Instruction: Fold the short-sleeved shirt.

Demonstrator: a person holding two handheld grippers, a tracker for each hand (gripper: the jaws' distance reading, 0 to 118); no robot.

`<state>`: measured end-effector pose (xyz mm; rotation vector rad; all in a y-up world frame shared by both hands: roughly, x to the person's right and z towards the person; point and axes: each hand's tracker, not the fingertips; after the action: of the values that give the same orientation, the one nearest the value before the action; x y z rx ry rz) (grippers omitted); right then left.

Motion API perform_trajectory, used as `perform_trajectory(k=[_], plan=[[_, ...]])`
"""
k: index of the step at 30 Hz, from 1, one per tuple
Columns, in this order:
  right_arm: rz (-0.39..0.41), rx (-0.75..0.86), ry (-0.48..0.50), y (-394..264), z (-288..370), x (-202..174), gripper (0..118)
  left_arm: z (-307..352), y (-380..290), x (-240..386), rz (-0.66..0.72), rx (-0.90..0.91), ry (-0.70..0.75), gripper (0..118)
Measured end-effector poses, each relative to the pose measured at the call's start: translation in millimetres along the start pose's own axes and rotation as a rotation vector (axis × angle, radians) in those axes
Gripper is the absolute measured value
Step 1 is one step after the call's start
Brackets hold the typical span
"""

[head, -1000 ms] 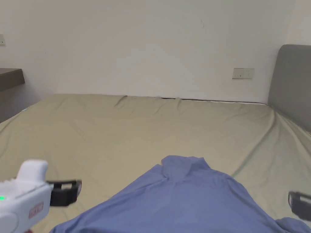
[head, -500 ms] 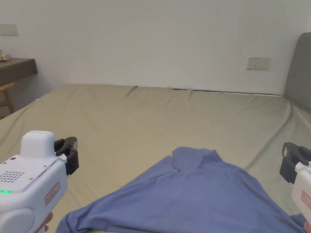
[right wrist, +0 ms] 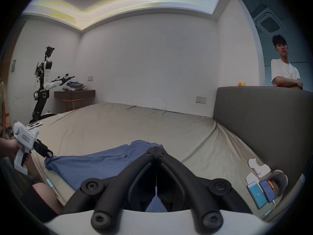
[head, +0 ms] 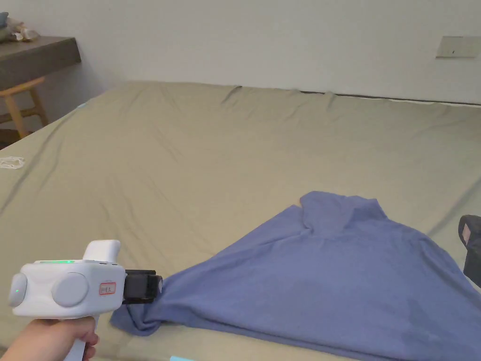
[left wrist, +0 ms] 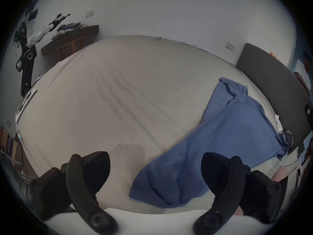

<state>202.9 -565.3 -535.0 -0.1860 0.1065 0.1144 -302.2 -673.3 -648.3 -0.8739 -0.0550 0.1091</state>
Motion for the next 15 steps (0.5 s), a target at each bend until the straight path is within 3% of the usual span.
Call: perform_trajectory(k=[1,2,3,5,6,10,15], plan=[[-0.003,-0.007,0.004,1.9,0.5,-3.2,3,-5.5,-3.3,-0.7,0.025,-0.04,-0.013,99],[-0.012,-0.024,0.015,1.6,-2.8,-4.1,3,-12.4,-6.2,0.6,0.043,-0.099,-0.044,65],[-0.017,-0.04,0.02,0.4,-7.0,-4.1,3,-16.3,-11.5,4.4,0.021,-0.123,-0.058,23],[-0.012,-0.065,0.022,-1.7,-14.6,-3.3,3,-8.0,-19.5,18.6,-0.108,-0.005,0.068,3],[-0.004,-0.085,0.027,-3.5,-20.7,-2.2,3,-6.8,-16.7,13.9,-0.105,-0.006,-0.043,3],[0.033,-0.225,0.013,-16.0,-60.4,13.5,3,21.0,-13.5,21.3,-0.125,0.109,-0.05,3],[-0.089,-0.431,0.028,-24.6,-155.5,68.7,3,54.7,-2.6,34.9,-0.14,0.202,-0.087,3]])
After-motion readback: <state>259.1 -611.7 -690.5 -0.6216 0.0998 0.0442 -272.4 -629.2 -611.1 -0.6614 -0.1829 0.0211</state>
